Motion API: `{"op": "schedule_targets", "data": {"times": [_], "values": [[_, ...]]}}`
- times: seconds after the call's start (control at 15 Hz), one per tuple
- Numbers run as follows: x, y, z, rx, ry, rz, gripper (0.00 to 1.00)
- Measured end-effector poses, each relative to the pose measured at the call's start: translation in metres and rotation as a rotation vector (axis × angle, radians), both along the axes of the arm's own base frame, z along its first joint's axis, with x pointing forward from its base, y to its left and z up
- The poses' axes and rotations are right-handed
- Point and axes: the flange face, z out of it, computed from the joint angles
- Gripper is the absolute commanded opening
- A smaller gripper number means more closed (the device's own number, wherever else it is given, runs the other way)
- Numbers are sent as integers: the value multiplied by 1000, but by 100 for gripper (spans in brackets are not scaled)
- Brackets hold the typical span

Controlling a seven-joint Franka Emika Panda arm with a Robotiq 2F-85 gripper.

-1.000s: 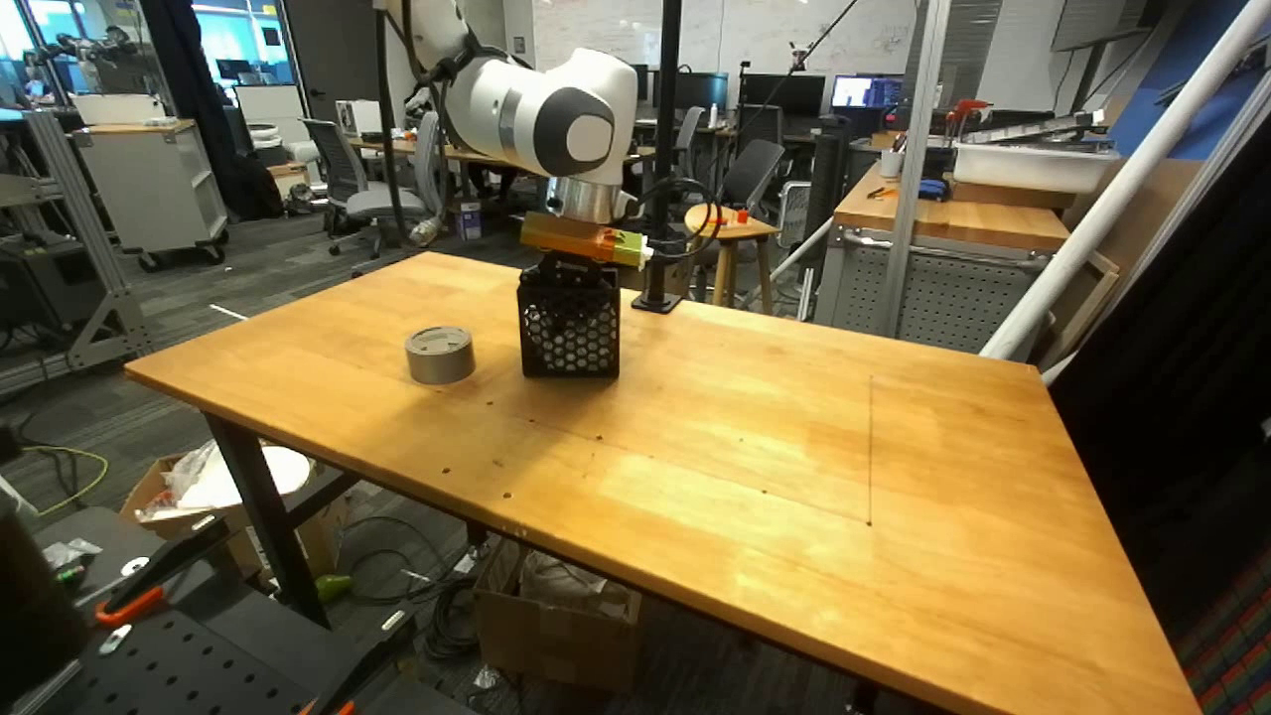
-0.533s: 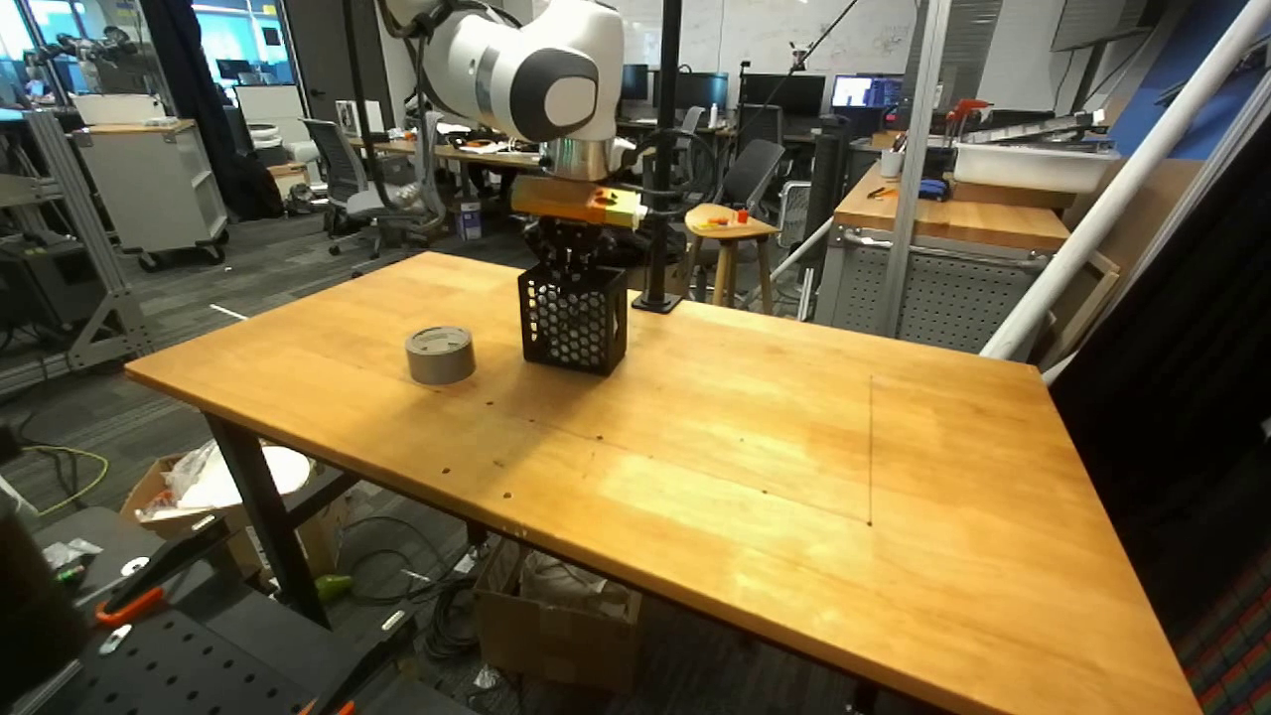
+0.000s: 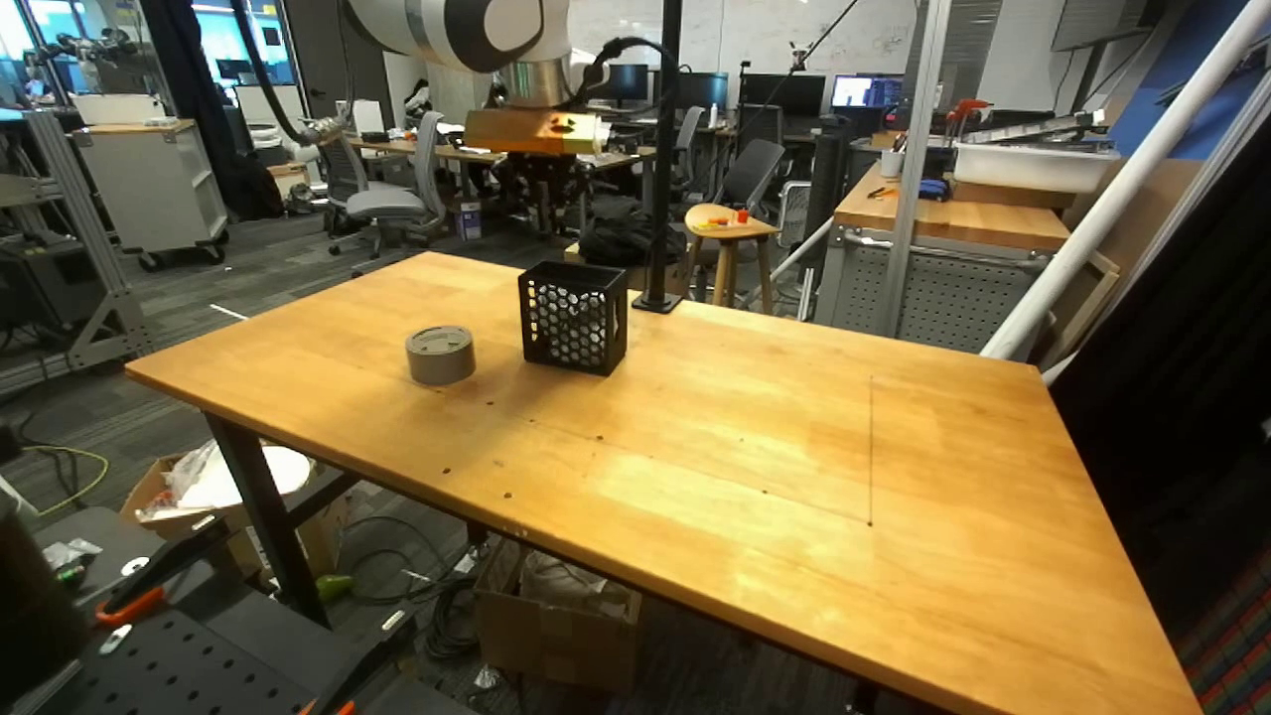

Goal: Put the white cloth inside the black object

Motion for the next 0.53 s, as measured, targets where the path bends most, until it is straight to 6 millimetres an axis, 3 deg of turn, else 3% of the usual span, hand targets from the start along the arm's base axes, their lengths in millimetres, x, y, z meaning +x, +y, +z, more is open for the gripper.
{"op": "schedule_targets", "data": {"times": [0.07, 0.13, 0.53], "values": [[-3, 4, 3, 0, -4, 0, 30], [-6, 7, 4, 0, -7, 1, 31], [-8, 4, 2, -2, -7, -6, 31]]}}
